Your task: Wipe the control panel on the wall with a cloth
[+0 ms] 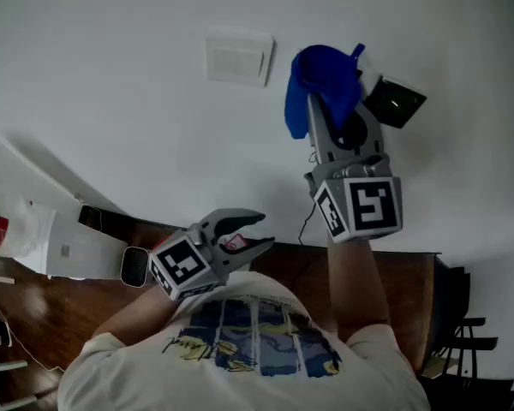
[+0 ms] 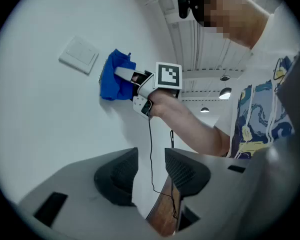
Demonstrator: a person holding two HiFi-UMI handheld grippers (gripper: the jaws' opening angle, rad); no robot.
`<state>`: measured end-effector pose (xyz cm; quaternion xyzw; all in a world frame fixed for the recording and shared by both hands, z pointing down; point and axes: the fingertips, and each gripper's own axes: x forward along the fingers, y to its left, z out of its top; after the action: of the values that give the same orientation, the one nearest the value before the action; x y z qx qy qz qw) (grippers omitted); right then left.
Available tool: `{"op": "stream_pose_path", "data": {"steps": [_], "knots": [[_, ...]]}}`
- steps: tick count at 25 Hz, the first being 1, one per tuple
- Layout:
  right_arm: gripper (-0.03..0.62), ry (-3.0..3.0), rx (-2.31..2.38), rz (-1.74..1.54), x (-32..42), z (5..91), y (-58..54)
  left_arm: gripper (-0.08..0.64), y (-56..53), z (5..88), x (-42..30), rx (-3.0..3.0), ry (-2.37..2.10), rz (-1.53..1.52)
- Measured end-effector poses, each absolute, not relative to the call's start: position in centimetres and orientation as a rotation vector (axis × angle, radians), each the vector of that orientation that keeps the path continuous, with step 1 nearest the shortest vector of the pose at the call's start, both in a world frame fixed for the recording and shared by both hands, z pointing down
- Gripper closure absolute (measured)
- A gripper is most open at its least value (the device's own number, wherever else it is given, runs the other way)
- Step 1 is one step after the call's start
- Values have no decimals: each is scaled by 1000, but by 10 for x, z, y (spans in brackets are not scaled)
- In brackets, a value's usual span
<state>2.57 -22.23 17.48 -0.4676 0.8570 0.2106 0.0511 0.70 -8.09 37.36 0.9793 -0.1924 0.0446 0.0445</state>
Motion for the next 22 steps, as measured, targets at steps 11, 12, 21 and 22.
{"op": "stream_pose_path", "data": {"steps": [11,12,21,22], "knots": [[506,2520,-1596,647,86,178,-222,416,-82,372,14,2983,-569,125],[506,2515,-1606,649,89,179,-222,416,-82,371,15,2981,-569,124],[506,2458,-1693,647,123,177,-217,416,-79,371,17,2989,-555,125],[506,2448,-1709,644,130,177,-217,416,-79,371,17,2992,-551,129]]}}
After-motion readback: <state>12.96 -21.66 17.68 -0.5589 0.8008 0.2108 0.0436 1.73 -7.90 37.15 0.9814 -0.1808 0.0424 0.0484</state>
